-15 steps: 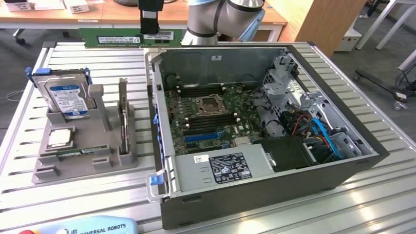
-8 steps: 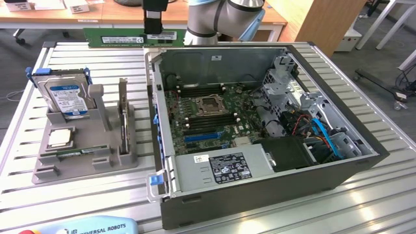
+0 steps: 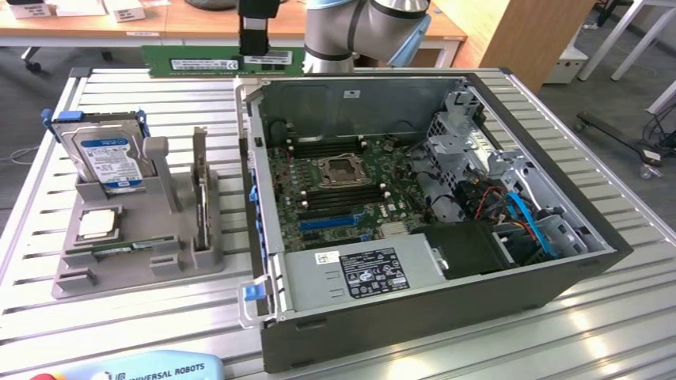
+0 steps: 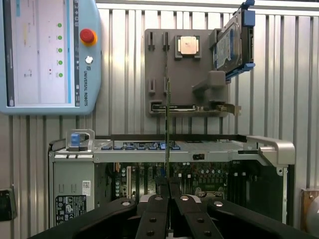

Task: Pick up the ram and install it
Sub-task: 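Pick up the ram and move it above insertion slot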

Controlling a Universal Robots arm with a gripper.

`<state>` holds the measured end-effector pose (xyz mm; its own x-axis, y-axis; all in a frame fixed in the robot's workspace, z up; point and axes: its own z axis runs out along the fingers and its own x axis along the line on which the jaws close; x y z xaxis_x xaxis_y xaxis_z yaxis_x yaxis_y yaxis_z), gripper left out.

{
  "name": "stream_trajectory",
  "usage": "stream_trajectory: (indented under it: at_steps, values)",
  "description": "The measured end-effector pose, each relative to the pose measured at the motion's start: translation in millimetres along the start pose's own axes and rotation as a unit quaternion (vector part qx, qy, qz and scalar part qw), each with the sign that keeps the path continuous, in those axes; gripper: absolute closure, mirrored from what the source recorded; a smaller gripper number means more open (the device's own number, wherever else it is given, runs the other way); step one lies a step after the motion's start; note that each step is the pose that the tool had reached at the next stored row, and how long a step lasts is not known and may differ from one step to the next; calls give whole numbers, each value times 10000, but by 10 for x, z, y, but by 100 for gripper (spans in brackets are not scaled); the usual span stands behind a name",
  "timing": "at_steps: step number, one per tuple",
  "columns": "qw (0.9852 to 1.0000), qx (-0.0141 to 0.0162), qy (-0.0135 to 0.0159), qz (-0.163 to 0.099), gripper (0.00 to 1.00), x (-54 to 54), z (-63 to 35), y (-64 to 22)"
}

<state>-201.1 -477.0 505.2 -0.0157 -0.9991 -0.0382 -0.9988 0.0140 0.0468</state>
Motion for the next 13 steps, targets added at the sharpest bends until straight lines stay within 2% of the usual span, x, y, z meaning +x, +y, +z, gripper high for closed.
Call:
stream_trajectory:
  at_steps: [6, 13]
  values:
    - [10000, 0, 0, 0, 88, -1, -3, -70]
    - [10000, 1, -1, 0, 88, -4, -10, -254]
